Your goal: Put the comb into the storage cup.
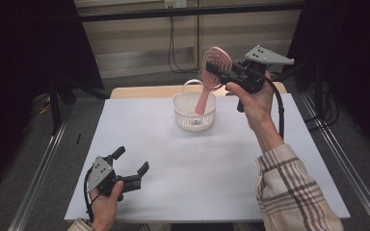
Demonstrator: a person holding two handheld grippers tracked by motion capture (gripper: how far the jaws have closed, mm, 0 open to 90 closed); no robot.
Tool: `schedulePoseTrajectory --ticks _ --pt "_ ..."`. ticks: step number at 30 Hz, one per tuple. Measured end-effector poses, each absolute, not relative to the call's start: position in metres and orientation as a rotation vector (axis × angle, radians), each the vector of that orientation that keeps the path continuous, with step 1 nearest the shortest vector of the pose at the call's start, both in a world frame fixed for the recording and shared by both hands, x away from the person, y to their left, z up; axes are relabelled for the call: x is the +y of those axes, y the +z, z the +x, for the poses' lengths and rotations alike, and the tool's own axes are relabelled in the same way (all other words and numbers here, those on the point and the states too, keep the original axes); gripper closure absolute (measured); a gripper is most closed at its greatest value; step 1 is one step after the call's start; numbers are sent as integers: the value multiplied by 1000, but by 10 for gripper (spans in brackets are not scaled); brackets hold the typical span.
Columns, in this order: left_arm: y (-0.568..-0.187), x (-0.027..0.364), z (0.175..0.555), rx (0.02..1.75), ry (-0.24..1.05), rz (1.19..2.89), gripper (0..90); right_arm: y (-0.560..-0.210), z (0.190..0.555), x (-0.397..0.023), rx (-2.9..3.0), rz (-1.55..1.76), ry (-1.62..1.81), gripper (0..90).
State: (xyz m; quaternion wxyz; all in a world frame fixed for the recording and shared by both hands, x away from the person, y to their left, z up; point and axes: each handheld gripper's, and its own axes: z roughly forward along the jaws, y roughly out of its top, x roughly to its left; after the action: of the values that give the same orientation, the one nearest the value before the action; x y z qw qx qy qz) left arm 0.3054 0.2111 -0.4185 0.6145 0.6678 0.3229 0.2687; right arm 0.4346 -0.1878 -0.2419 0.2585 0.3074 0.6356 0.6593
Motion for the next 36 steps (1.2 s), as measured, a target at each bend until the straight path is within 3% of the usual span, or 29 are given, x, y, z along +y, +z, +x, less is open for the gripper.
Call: schedulePoseTrajectory --ticks 36 --pt "-418 207 303 725 606 1554 21 -296 482 -187 1669 1016 1721 639"
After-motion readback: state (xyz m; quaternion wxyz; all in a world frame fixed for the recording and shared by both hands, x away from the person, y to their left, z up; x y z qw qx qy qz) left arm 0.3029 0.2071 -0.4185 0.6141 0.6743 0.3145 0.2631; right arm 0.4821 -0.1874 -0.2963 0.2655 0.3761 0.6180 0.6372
